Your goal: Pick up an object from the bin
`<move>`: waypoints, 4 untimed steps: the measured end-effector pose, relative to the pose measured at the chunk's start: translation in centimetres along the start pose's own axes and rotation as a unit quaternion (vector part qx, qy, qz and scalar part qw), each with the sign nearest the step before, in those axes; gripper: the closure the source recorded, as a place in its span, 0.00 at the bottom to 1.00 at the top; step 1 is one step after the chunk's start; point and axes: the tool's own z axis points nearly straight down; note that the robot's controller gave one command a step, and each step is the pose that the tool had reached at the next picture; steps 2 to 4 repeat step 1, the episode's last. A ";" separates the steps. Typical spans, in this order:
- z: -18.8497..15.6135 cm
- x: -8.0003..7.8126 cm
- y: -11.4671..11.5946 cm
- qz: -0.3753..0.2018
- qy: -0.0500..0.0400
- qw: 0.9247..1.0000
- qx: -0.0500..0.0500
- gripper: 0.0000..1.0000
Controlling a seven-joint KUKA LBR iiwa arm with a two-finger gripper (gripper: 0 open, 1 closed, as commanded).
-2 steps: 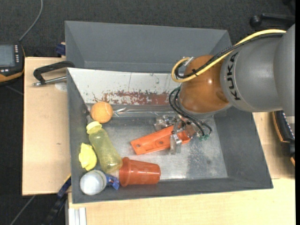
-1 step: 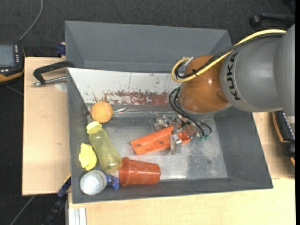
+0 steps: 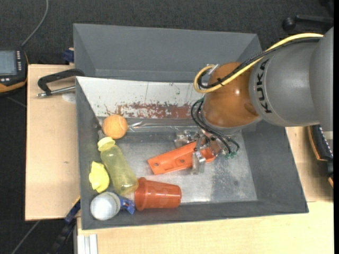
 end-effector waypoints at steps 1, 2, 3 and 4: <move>0.0 0.0 0.0 0.000 0.000 1.000 0.000 1.00; 0.0 0.0 0.0 0.000 0.000 1.000 0.000 1.00; 0.0 0.0 0.0 0.000 0.000 1.000 0.000 1.00; 0.0 0.0 0.0 0.000 0.000 1.000 0.000 1.00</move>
Offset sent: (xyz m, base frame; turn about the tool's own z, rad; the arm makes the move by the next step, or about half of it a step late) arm 0.0000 0.0000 0.0000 0.0000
